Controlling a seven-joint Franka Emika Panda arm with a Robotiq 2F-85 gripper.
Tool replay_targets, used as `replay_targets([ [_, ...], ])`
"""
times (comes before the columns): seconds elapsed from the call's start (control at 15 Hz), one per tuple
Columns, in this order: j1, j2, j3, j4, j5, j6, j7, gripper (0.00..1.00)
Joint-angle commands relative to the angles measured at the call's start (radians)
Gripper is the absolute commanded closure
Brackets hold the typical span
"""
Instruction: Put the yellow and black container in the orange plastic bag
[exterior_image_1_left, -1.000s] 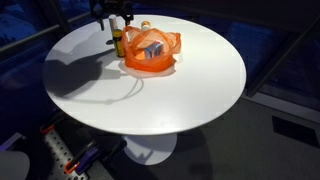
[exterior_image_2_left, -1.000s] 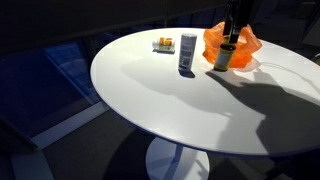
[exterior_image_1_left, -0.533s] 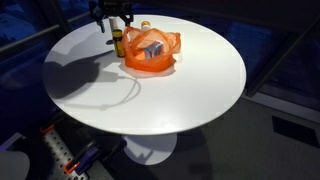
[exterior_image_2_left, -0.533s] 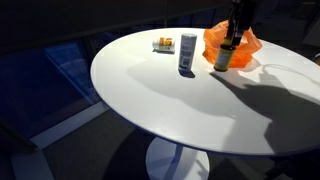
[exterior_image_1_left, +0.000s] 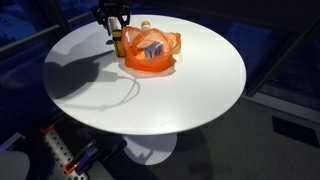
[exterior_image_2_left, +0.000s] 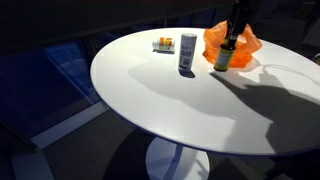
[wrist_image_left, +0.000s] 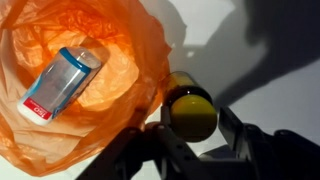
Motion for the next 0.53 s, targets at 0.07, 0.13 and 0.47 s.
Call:
replay_targets([
  [0.07,0.005,-0.041,-0.005,-0.017,-0.032,0.018,0.035,0.79],
  [0.13,0.005,-0.045,-0.006,-0.015,-0.032,0.017,0.034,0.80],
  [0.47,-0.008,-0.072,-0.023,0.021,-0.003,-0.006,0.023,0.80],
])
